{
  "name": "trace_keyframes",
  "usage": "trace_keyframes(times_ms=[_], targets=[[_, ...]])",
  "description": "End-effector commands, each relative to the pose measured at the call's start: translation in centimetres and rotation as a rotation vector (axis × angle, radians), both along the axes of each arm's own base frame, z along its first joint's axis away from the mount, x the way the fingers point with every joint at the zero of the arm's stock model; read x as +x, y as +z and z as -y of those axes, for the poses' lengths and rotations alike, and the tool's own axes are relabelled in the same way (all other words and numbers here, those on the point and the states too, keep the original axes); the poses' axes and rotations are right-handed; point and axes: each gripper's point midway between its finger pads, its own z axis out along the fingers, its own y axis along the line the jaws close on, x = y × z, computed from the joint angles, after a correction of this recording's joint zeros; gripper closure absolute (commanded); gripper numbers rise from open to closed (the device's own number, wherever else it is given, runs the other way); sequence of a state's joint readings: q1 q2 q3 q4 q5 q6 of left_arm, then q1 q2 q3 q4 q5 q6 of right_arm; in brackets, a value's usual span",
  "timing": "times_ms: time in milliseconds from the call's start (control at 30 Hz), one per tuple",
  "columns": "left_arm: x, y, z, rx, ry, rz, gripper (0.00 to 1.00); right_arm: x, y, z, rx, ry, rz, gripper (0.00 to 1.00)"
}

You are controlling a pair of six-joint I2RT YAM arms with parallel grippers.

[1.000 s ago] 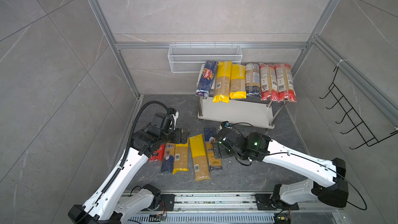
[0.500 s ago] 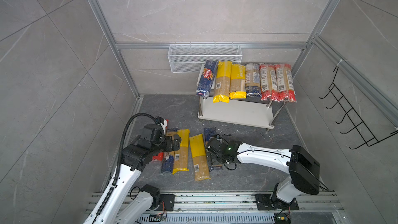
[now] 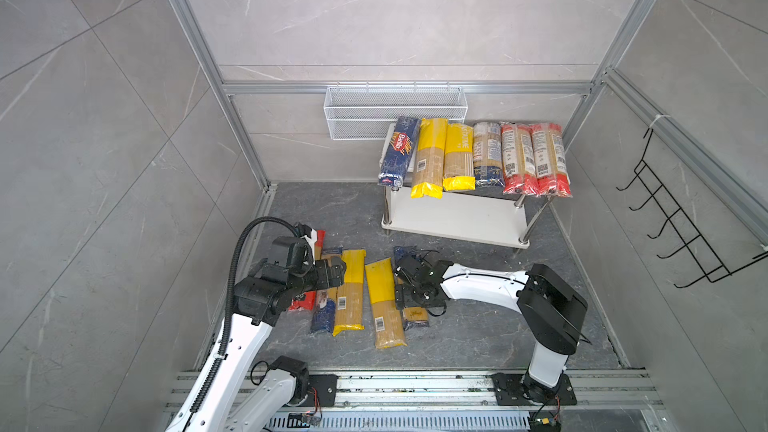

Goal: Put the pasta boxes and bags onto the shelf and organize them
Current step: 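Move the right gripper down to the Ankara pack while the left gripper withdraws, then grasp the Ankara pack with the right gripper and lift it upright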

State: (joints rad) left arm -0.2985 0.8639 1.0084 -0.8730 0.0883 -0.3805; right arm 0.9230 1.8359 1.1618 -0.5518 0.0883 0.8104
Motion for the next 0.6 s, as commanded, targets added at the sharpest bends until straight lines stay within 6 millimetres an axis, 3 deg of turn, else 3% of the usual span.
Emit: trace_keyframes(times_ms=[0, 300, 367, 467, 567], targets=[[0.4, 1.6, 0.4, -0.015, -0.031, 0.030, 0.00, 0.1, -0.6, 0.3, -0.021, 0.010, -0.044, 0.01], [0.8, 2.4, 0.3, -0.036, -0.031, 0.035, 0.00, -1.0, -2.7, 0.7, -0.028, -0.001, -0.121, 0.09], [0.6, 2.3, 0.1, -0.028, -0.031, 0.030, 0.00, -1.4, -3.2, 0.9, -0.021, -0.013, -0.137, 0.21], [0.4, 2.3, -0.1, -0.023, -0.031, 0.028, 0.00, -2.1, -3.7, 0.8, 0.004, -0.024, -0.163, 0.50], [0.2, 2.3, -0.1, -0.029, -0.031, 0.031, 0.00, -2.7, -4.0, 0.8, 0.030, -0.031, -0.182, 0.69]])
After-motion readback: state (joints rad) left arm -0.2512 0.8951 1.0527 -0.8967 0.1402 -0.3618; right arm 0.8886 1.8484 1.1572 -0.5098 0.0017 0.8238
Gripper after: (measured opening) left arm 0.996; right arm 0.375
